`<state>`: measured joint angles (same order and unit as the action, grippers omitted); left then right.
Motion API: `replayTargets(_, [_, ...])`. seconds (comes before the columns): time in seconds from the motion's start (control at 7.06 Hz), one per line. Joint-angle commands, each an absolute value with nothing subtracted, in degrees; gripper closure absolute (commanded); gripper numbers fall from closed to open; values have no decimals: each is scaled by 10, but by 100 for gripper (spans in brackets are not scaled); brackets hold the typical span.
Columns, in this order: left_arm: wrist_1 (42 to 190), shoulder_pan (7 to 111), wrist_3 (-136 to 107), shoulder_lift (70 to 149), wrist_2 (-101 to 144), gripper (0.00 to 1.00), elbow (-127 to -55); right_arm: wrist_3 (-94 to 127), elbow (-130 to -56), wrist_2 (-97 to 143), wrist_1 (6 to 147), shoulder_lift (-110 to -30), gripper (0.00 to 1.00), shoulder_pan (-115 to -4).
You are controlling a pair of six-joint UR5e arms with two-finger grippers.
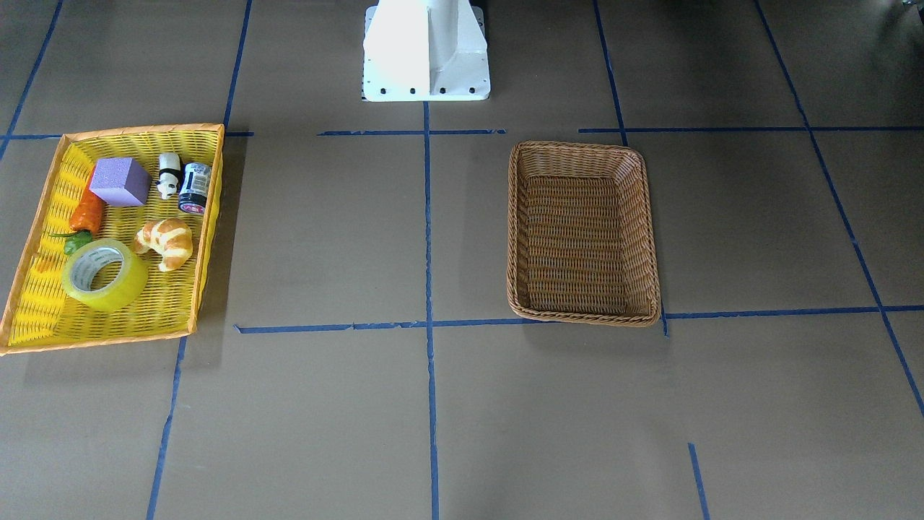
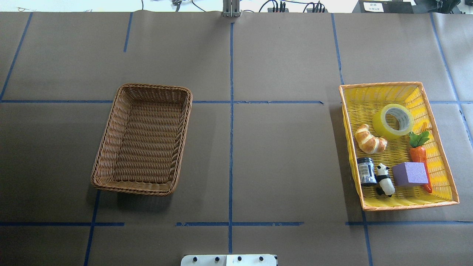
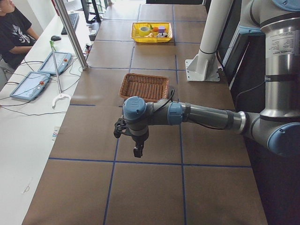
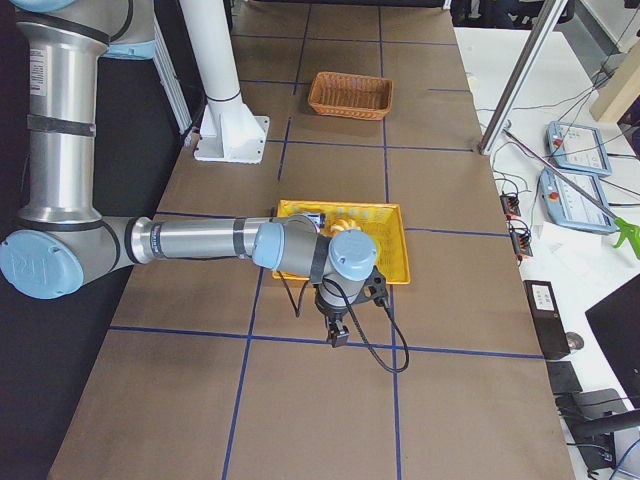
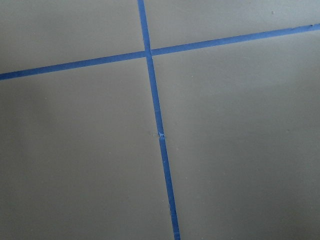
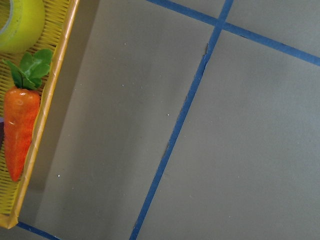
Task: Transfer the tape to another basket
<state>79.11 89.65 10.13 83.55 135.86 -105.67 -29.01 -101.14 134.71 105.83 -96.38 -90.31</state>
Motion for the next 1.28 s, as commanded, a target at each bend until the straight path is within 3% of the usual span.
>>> replayTargets(0.0, [791, 896, 99, 832, 1356, 0, -1062, -290, -1011, 1349, 1055, -963, 0, -894])
replayTargets(1.13, [789, 896, 95, 830, 1358, 0, -1061, -280, -1005, 1430, 1027, -965, 0, -876])
